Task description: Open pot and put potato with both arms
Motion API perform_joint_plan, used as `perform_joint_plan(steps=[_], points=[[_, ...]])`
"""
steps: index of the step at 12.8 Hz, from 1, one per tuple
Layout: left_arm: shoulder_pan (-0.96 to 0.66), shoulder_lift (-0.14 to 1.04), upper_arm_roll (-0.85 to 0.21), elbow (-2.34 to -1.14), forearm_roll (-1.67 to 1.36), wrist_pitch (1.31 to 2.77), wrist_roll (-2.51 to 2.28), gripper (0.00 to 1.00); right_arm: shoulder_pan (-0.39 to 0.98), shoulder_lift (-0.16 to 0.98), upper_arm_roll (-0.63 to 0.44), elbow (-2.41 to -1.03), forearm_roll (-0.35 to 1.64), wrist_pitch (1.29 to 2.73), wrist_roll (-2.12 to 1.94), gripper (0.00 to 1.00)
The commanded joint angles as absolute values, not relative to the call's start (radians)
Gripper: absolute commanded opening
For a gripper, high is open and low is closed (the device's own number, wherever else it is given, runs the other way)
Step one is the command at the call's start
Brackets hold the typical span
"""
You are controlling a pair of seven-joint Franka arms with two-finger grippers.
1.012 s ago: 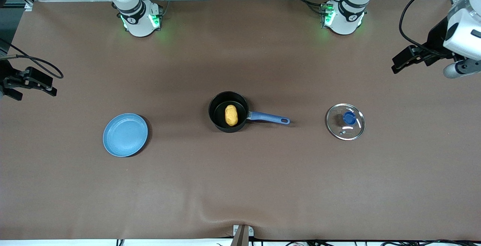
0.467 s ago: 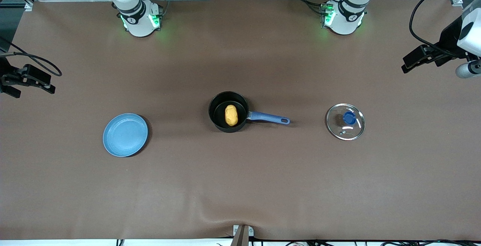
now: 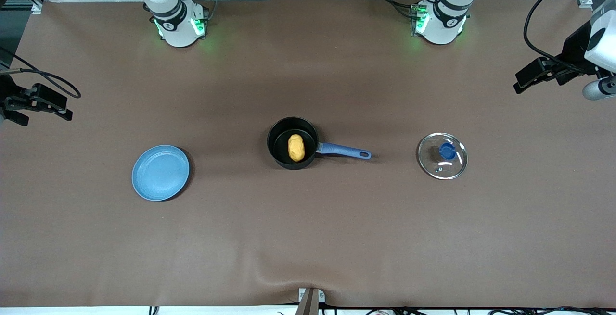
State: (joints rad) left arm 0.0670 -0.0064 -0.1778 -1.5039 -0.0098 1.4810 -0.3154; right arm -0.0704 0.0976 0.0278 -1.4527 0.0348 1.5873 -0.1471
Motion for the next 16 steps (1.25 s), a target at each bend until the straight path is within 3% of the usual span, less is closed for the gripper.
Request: perform_joint_plan(steps=[1,6,10,16], points=[[0.083,-0.029,-0.184,-1.514,-0.026,1.474,-0.299,1.00,-0.091,0.064,0.041,-1.488,0.025,1.595,-0.161,1.00],[0.075,-0.035,-0.178,-1.525,-0.021,1.463,-0.295,1.00,-0.091,0.063,0.041,-1.488,0.025,1.595,-0.161,1.00],[-0.041,-0.049,-0.078,-1.549,-0.014,1.465,-0.236,1.00,-0.091,0.063,0.041,-1.493,0.025,1.597,-0.161,1.00],[-0.035,-0.035,-0.075,-1.532,0.003,1.470,-0.183,1.00,-0.094,0.063,0.041,-1.494,0.028,1.597,-0.163,1.00]])
